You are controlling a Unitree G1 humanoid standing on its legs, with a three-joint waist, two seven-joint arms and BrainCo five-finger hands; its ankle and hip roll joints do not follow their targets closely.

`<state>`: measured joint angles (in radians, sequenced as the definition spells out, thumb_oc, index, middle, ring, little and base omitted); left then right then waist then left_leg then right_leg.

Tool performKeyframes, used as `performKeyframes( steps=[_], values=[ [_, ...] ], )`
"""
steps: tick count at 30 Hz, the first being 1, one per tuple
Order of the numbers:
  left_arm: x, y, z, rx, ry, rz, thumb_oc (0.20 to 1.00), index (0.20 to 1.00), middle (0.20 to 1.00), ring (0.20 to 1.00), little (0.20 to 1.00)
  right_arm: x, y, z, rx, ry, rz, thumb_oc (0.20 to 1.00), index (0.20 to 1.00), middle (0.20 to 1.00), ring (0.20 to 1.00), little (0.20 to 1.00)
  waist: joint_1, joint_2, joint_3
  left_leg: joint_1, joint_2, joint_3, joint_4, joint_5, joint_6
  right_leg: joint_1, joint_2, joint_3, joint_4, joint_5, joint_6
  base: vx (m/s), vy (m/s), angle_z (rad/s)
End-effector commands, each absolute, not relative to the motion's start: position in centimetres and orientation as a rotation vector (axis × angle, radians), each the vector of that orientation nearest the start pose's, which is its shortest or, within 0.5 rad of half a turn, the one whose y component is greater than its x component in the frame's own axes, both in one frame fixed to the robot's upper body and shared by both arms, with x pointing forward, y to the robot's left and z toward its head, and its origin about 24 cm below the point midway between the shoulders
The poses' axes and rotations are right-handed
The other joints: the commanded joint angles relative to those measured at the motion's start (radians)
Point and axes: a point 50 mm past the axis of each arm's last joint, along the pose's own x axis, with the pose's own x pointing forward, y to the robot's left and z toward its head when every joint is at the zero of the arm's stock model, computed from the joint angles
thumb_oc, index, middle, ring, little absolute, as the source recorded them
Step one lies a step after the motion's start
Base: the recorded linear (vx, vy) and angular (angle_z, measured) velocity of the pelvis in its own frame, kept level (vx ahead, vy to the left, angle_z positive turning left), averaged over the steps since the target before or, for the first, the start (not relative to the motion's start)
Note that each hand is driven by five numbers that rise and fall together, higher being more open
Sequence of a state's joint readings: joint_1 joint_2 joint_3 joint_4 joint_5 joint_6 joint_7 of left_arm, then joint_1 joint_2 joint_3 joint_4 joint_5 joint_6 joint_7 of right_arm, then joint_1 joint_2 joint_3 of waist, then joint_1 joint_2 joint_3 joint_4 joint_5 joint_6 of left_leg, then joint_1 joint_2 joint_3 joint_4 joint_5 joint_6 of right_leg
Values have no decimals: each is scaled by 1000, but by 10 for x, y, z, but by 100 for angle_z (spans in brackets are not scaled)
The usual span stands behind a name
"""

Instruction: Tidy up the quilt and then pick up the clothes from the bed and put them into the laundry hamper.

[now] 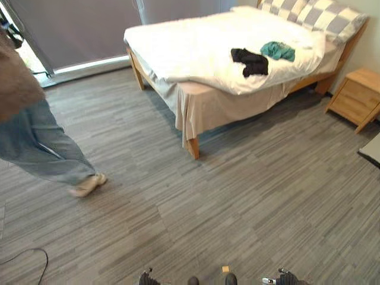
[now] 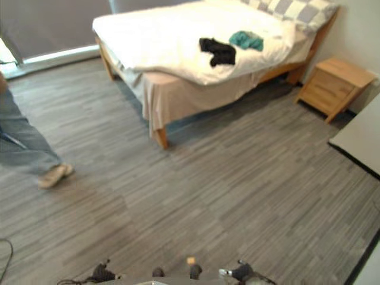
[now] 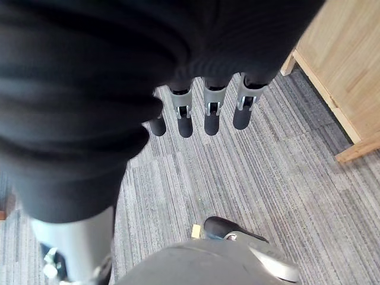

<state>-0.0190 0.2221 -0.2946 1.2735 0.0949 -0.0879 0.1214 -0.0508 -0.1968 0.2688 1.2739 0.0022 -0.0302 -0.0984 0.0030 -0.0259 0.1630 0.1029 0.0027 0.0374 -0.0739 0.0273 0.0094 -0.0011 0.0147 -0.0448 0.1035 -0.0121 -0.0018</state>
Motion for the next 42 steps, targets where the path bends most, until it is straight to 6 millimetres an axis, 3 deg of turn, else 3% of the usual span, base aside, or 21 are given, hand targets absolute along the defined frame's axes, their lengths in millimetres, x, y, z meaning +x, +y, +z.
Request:
performKeyframes(
  steps=[1,3,5,8,9,12,15,17,19,21,23,24,25,27,30,32,34,37,39,40,42],
  values=[
    [110,212,-160,512,1104,-82,1000,1000,1000,1000,1000,109,-202,-164,-363,1175,19,1000,1000,1000,1000,1000,-2,-30,25,28,8,4,-13,-107,-7,-35,-66,19,116,-56,176,33,43,-12],
    [108,218,-160,498,1121,-40,1000,1000,1000,1000,1000,114,-207,-162,-347,1167,-9,1000,1000,1000,1000,1000,-7,-11,54,65,18,8,-13,-125,-1,-129,-74,-16,290,-7,229,113,47,-17],
    [101,220,-162,498,1150,-37,1000,1000,1000,1000,1000,110,-208,-162,-338,1178,-19,1000,1000,1000,1000,1000,-15,0,60,100,21,12,-13,-145,-1,-183,-95,-49,364,25,240,269,8,-27],
    [98,221,-163,520,1168,-58,1000,1000,1000,1000,1000,104,-213,-163,-324,1197,-50,1000,1000,1000,1000,1000,-44,-2,59,131,13,5,-13,-182,-16,-191,-87,-58,189,-2,203,434,-93,-4],
    [100,223,-162,544,1170,-71,1000,1000,1000,1000,1000,93,-215,-166,-312,1230,-71,1000,1000,1000,1000,1000,-72,-6,61,155,11,-13,-13,-208,-34,-210,-113,-28,-43,45,196,451,-152,-3],
    [99,219,-163,578,1172,-110,1000,1000,1000,1000,1000,83,-214,-168,-298,1272,-79,1000,1000,1000,1000,1000,-97,13,60,197,31,-17,-13,-244,-57,-232,-135,-24,-174,90,214,439,-136,26],
    [99,218,-163,603,1164,-138,1000,1000,1000,1000,1000,65,-215,-172,-283,1331,-88,1000,1000,1000,1000,1000,-117,24,46,249,39,-24,-13,-288,-73,-238,-140,-13,-182,99,218,541,-156,22],
    [95,211,-166,674,1160,-233,1000,1000,1000,1000,1000,57,-224,-171,-344,1364,-62,1000,1000,1000,1000,1000,-142,60,27,289,100,-25,43,-218,-90,-232,-90,-6,-107,113,177,664,-237,37],
    [98,209,-165,705,1148,-257,1000,1000,1000,1000,1000,59,-228,-170,-394,1372,-37,1000,1000,1000,1000,1000,-142,77,33,208,132,7,254,-86,-117,-174,-66,-19,-94,88,143,458,-258,12],
    [121,215,-157,738,1062,-219,1000,1000,1000,1000,1000,74,-236,-166,-434,1318,-42,1000,1000,1000,1000,1000,-124,44,60,36,137,-9,586,85,-142,-91,-82,-48,-123,72,97,348,-320,-36],
    [134,222,-151,749,1021,-151,1000,1000,1000,1000,1000,95,-241,-160,-460,1245,-61,1000,1000,1000,1000,1000,-98,-5,89,-57,156,55,747,87,-121,-19,-109,-48,-153,47,68,272,-220,-24],
    [135,222,-150,750,1020,-151,1000,1000,1000,1000,1000,95,-241,-160,-459,1245,-61,1000,1000,1000,1000,1000,-98,-2,92,-60,160,54,757,82,-121,-17,-105,-48,-154,48,69,575,-183,-36],
    [135,226,-149,755,1021,-57,1000,1000,1000,1000,1000,122,-246,-151,-569,1166,-33,1000,1000,1000,1000,1000,-32,-43,104,-207,156,146,746,3,-117,85,-122,-48,-191,2,76,458,-100,-32],
    [133,226,-150,731,1019,-22,1000,1000,1000,1000,1000,123,-248,-150,-593,1158,-30,1000,1000,1000,1000,1000,-15,-46,93,-238,127,168,643,-2,-111,109,-121,-49,-191,-17,81,520,-25,-11],
    [115,222,-156,743,1059,-18,1000,1000,1000,1000,1000,129,-253,-147,-638,1138,-43,1000,1000,1000,1000,1000,29,-37,70,-266,73,232,304,17,-92,183,-102,-53,-191,-80,97,510,96,3],
    [103,221,-160,795,1098,-73,1000,1000,1000,1000,1000,131,-253,-146,-636,1126,-55,1000,1000,1000,1000,1000,41,-24,54,-277,87,319,130,63,-99,237,-68,-70,-191,-122,99,428,78,21],
    [88,223,-163,817,1154,-104,1000,1000,1000,1000,1000,128,-250,-148,-629,1138,-52,1000,1000,1000,1000,1000,51,-34,47,-281,86,372,59,72,-99,295,-58,-80,-191,-158,104,564,113,34],
    [59,230,-168,799,1265,-106,1000,1000,1000,1000,1000,119,-236,-155,-598,1169,-4,1000,1000,1000,1000,1000,75,-42,9,-226,62,363,4,93,-44,307,-36,-76,-83,-181,112,581,127,12],
    [49,238,-168,823,1320,-141,1000,1000,1000,1000,1000,115,-225,-158,-555,1179,13,1000,1000,1000,1000,1000,69,-64,3,-183,48,373,-5,58,-15,251,-35,-89,122,-124,177,384,132,24],
    [47,240,-168,841,1330,-159,1000,1000,1000,1000,1000,116,-221,-159,-541,1172,31,1000,1000,1000,1000,1000,53,-67,13,-145,48,376,-12,38,-4,187,-52,-87,257,-51,223,325,115,47],
    [55,247,-165,868,1312,-157,1000,1000,1000,1000,1000,122,-215,-158,-526,1146,43,1000,1000,1000,1000,1000,19,-57,41,-95,64,347,-13,10,8,49,-59,-57,492,45,246,296,82,41]
  ],
)
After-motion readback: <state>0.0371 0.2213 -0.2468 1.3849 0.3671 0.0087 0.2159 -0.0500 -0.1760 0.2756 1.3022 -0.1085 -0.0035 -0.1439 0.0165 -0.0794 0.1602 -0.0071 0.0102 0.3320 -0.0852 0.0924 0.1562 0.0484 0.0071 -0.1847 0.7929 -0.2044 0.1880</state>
